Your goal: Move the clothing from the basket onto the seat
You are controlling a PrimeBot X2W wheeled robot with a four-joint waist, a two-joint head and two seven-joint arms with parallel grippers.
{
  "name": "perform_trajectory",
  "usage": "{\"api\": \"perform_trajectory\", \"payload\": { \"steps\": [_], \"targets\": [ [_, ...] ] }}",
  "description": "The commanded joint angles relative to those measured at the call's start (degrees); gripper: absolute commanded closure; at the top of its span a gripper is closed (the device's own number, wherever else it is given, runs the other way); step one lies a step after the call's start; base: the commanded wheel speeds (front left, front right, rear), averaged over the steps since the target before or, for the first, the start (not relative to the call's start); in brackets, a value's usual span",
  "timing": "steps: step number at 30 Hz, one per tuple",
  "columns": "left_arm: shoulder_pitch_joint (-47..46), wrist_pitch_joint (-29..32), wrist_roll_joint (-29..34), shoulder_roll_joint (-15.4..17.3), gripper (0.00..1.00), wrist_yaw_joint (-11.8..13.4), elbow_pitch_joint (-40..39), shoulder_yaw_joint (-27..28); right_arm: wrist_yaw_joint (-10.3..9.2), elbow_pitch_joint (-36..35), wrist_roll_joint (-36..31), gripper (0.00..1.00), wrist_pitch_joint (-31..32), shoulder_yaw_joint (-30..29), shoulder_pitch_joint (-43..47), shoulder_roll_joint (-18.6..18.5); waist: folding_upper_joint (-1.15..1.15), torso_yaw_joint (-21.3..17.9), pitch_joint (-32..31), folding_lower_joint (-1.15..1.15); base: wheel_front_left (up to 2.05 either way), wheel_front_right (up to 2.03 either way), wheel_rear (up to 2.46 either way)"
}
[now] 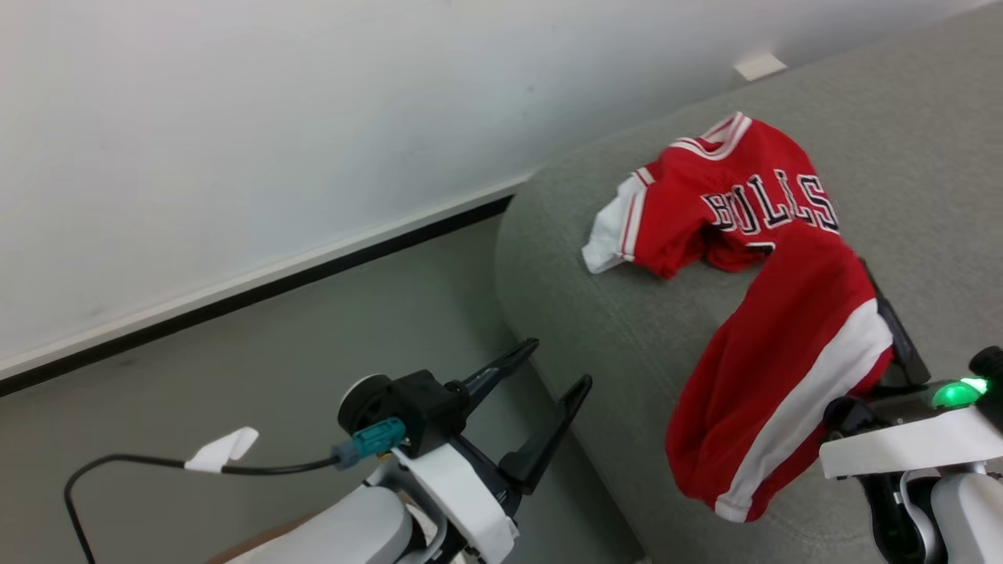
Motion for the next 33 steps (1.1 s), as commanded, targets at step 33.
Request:
{"api": "perform_trajectory", "payload": {
  "steps": [33],
  "targets": [
    [-7.80, 5.50, 3.95, 10.13, 0.00, -1.33, -8.35, 2.24, -0.13, 22.69, -18.26, 1.00, 7.10, -30.31, -37.74, -12.83, -0.01, 12.61, 27.96, 0.00, 0.00, 0.00, 0.00]
  ]
}}
